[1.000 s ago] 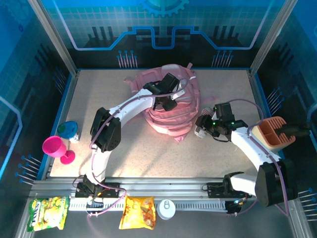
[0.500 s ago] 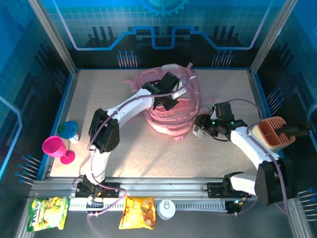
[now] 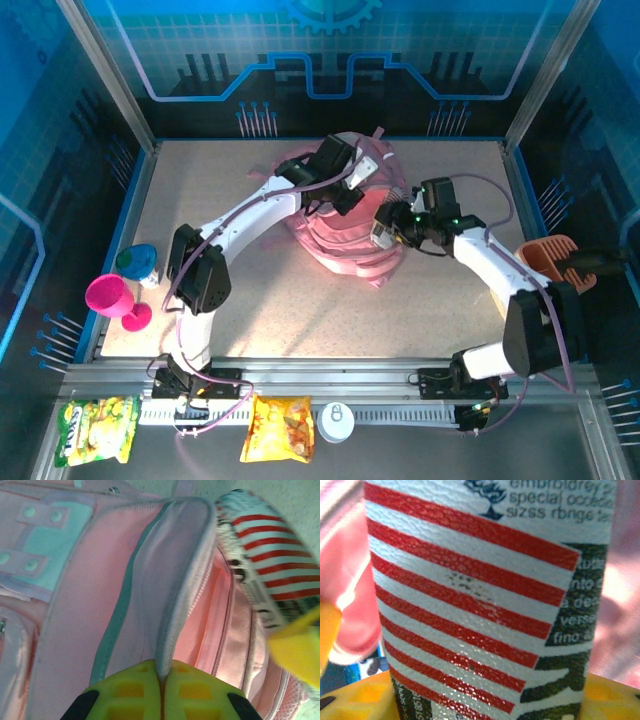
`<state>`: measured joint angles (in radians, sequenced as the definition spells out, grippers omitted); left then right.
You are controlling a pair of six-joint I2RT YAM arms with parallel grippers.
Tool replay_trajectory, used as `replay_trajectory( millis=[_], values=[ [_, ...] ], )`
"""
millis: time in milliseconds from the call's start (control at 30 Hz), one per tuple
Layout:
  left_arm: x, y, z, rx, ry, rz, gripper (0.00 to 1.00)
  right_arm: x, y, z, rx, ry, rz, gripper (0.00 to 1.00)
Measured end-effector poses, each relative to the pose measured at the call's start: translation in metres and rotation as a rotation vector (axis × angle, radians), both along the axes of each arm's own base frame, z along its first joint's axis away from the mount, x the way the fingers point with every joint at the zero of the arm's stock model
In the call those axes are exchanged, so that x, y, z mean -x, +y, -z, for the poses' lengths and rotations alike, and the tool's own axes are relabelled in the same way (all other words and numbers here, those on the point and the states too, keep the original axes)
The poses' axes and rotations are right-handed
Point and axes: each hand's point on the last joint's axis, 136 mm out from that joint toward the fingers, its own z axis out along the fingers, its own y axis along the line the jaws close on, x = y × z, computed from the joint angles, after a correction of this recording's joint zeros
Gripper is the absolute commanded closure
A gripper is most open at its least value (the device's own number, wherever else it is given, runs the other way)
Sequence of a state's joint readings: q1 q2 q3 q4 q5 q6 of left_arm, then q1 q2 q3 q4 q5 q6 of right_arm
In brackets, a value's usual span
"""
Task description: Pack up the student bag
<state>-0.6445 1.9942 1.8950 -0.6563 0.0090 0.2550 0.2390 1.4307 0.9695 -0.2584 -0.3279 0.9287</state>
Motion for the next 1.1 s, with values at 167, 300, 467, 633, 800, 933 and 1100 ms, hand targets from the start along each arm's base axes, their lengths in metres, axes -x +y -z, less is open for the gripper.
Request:
replay_trajectory(
  millis=[167,300,467,633,800,933,1100],
  values=[
    [-0.003,-0.002,-0.012,0.061,0.004,-0.053,0.96,-0.025,0.010,0.002,-0.033,0.035,0.029,0.39],
    [-0.003,-0.004,-0.013,0.084,0.016,-0.071,0.95,-0.031,0.017,0.004,-0.072,0.041,0.036,0.24],
    [-0.002,-0.005,-0.013,0.098,0.030,-0.080,0.95,-0.036,0.019,-0.014,-0.119,-0.045,0.039,0.24],
    [-0.001,-0.006,-0.012,0.098,0.032,-0.080,0.94,-0.026,0.019,-0.019,-0.138,-0.063,0.028,0.34],
    [-0.001,-0.006,-0.012,0.101,0.033,-0.082,0.94,-0.019,0.019,-0.007,-0.119,-0.031,0.026,0.49],
    [-0.001,-0.007,-0.011,0.111,0.044,-0.087,0.94,-0.022,0.022,0.000,-0.118,-0.017,0.022,0.59],
    [0.000,-0.008,-0.008,0.117,0.051,-0.090,0.94,-0.043,0.033,0.009,-0.111,-0.002,0.016,0.67]
  ],
)
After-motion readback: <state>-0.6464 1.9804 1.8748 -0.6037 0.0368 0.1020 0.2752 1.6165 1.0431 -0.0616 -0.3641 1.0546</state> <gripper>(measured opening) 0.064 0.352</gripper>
